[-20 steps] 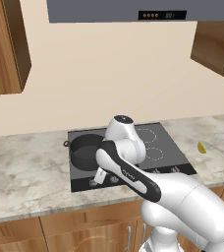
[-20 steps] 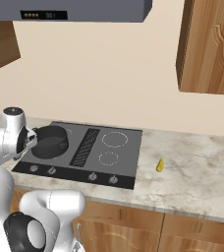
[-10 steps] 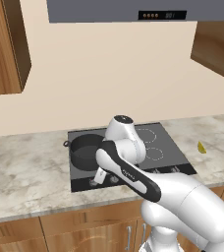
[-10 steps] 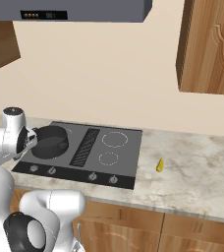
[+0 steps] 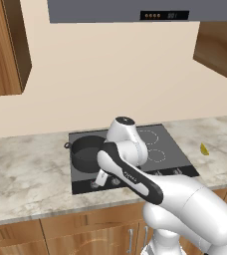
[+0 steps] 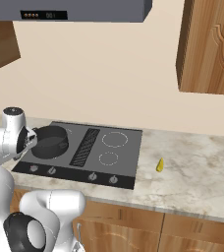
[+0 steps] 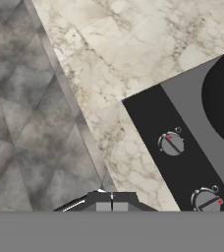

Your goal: Turn on the burner for the pot on the stove. Wait thirty seconds for the pot to heat up. Then add the lemon wedge to the pot.

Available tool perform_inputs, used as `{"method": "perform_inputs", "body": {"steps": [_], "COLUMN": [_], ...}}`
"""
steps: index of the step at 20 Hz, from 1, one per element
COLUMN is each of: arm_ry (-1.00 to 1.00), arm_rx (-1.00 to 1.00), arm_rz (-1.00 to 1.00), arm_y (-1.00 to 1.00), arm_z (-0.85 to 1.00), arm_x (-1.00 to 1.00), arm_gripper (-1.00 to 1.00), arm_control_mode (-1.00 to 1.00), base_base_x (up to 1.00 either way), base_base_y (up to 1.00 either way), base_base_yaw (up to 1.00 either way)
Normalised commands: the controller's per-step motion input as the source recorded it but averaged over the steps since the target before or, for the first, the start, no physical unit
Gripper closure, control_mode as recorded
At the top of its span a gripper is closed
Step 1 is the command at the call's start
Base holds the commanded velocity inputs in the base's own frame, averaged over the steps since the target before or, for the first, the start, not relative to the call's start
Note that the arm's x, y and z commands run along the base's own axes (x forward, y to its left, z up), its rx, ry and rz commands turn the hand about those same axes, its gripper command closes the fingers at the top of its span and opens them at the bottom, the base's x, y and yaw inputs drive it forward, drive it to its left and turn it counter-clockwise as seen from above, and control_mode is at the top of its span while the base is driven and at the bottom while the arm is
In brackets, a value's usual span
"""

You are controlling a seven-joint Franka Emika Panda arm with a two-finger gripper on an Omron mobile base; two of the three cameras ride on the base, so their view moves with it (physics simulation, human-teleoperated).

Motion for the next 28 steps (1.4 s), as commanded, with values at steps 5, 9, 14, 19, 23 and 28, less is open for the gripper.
{"method": "perform_inputs", "body": {"steps": [5,9,14,19,23,28], "arm_ry": [0.00,0.00,0.00,0.00,0.00,0.00], "arm_rx": [0.00,0.00,0.00,0.00,0.00,0.00], "arm_rz": [0.00,0.00,0.00,0.00,0.00,0.00], "arm_y": [0.00,0.00,0.00,0.00,0.00,0.00], "arm_z": [0.00,0.00,0.00,0.00,0.00,0.00], "arm_x": [0.00,0.00,0.00,0.00,0.00,0.00], "arm_gripper": [1.00,1.00,1.00,1.00,1.00,1.00], "arm_control_mode": [-1.00,-1.00,-1.00,-1.00,-1.00,-1.00], "base_base_x": [0.00,0.00,0.00,0.00,0.00,0.00], "base_base_y": [0.00,0.00,0.00,0.00,0.00,0.00], "base_base_yaw": [0.00,0.00,0.00,0.00,0.00,0.00]}}
